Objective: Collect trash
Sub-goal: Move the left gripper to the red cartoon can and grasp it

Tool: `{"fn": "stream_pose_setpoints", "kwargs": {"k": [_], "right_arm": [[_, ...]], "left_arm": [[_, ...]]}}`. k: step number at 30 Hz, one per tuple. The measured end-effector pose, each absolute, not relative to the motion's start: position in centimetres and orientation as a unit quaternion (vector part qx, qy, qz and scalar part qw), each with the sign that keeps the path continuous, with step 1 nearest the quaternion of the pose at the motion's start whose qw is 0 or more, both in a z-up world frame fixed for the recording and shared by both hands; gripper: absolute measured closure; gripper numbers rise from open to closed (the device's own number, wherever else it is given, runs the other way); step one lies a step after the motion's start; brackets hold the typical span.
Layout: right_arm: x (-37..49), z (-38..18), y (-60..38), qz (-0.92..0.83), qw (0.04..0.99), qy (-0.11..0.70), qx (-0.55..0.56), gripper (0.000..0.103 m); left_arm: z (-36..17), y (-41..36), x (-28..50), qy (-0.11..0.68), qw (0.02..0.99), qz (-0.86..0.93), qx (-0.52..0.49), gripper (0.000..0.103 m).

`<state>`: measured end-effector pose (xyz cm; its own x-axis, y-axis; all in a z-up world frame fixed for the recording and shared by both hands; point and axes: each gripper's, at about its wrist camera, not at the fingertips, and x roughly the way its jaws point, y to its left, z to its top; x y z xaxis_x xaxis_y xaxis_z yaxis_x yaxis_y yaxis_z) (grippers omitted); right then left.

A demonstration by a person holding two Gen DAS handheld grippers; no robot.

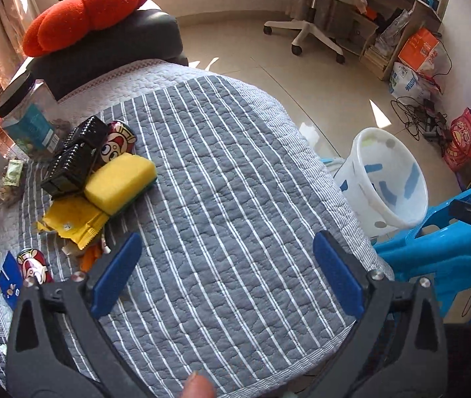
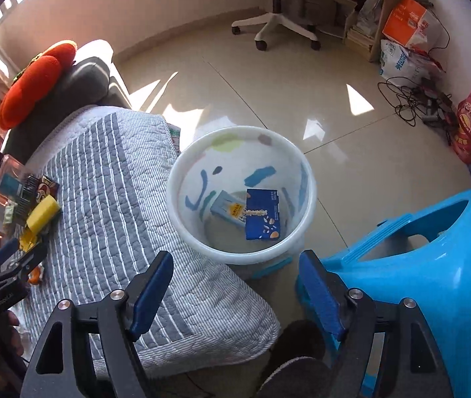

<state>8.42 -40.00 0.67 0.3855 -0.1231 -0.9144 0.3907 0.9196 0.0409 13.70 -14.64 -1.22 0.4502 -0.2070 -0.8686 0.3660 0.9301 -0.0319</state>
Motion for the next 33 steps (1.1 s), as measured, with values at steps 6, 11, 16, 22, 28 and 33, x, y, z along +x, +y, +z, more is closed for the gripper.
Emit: {"fn": "stream_pose_setpoints", "kwargs": {"k": [6, 11, 16, 22, 28, 33], "right_arm": [[10.8, 0.5, -34.8, -0.117, 0.830, 0.537, 0.097, 0.023], [12.6, -0.3, -30.8, -0.091, 0.830, 0.545, 0.078, 0.023], [13.9, -1.1, -27.5, -0.071, 0.828, 0.553, 0.058, 0.023], [15.0, -2.4, -25.0, -0.061, 0.821, 0.566, 0.041, 0.023], [16.2, -3.5, -22.8, -0.051, 0.816, 0.575, 0.030, 0.023], [17.3, -4.2, -20.8, -0.041, 0.813, 0.580, 0.024, 0.023]], "left_arm": [[-0.8, -8.7, 13.3, 0.504, 0.850, -0.136, 0.070, 0.001], [-1.1, -4.0, 13.0, 0.510, 0.850, -0.112, 0.059, 0.001], [-1.6, 0.4, 13.3, 0.521, 0.849, -0.081, 0.042, 0.001], [-2.3, 5.3, 13.9, 0.536, 0.843, -0.048, 0.007, 0.001], [-4.4, 9.7, 15.3, 0.579, 0.813, -0.027, -0.054, 0.001], [-5.6, 11.5, 16.4, 0.590, 0.802, -0.025, -0.090, 0.008]]}}
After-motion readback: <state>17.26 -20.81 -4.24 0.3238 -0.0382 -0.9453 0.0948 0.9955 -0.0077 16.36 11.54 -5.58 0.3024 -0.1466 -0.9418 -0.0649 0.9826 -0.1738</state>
